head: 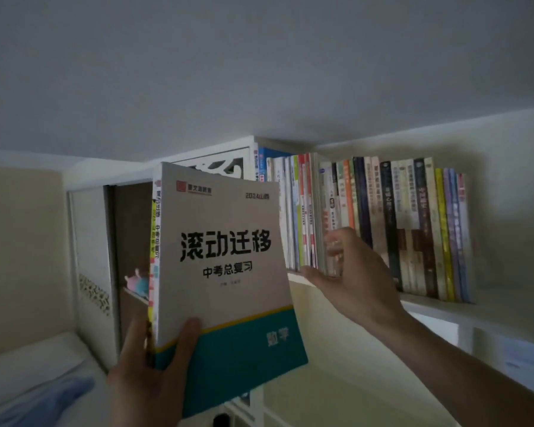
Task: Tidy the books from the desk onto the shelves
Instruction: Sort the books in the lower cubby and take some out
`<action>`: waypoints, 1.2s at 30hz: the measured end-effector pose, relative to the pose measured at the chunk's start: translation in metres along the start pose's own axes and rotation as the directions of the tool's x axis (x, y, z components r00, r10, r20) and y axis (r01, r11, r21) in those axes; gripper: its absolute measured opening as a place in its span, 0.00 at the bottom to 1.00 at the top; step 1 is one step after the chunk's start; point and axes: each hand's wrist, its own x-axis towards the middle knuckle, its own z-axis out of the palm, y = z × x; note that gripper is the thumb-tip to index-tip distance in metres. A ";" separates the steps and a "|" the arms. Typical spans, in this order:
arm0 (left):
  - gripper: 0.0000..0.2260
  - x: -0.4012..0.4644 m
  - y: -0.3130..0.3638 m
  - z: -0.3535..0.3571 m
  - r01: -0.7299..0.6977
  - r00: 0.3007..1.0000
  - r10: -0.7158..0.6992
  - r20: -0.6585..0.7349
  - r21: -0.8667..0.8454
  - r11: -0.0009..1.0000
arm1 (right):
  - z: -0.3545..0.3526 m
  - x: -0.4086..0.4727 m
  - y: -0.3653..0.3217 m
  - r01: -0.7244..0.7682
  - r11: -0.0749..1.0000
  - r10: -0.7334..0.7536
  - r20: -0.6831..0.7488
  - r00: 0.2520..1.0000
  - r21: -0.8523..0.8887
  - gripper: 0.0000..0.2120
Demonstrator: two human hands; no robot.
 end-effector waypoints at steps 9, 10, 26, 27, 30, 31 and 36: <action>0.12 0.076 -0.004 0.041 -0.089 0.991 0.087 -0.103 -0.015 0.996 | 0.048 0.127 -0.013 0.398 0.790 -0.434 0.033 0.900 -0.466 0.27; 0.11 0.084 -0.003 0.045 -0.098 0.990 0.095 -0.101 -0.028 0.995 | 0.050 0.139 -0.015 0.409 0.763 -0.462 0.020 0.887 -0.501 0.28; 0.27 0.124 -0.005 0.072 -0.255 0.939 0.264 -0.219 0.070 0.964 | 0.073 0.188 0.004 0.758 0.260 -0.629 0.491 0.603 -0.598 0.35; 0.28 0.124 -0.004 0.073 -0.257 0.941 0.269 -0.206 0.084 0.963 | 0.072 0.189 0.005 0.763 0.251 -0.628 0.500 0.597 -0.596 0.35; 0.24 0.120 0.004 0.079 -0.274 0.929 0.292 -0.229 0.106 0.956 | 0.069 0.190 0.006 0.774 0.235 -0.653 0.494 0.573 -0.587 0.33; 0.22 0.120 0.006 0.081 -0.284 0.921 0.306 -0.242 0.121 0.951 | 0.068 0.191 0.007 0.774 0.231 -0.672 0.478 0.565 -0.589 0.31; 0.16 0.124 0.010 0.092 -0.324 0.890 0.352 -0.290 0.140 0.936 | 0.070 0.193 0.012 0.789 0.250 -0.697 0.462 0.549 -0.561 0.29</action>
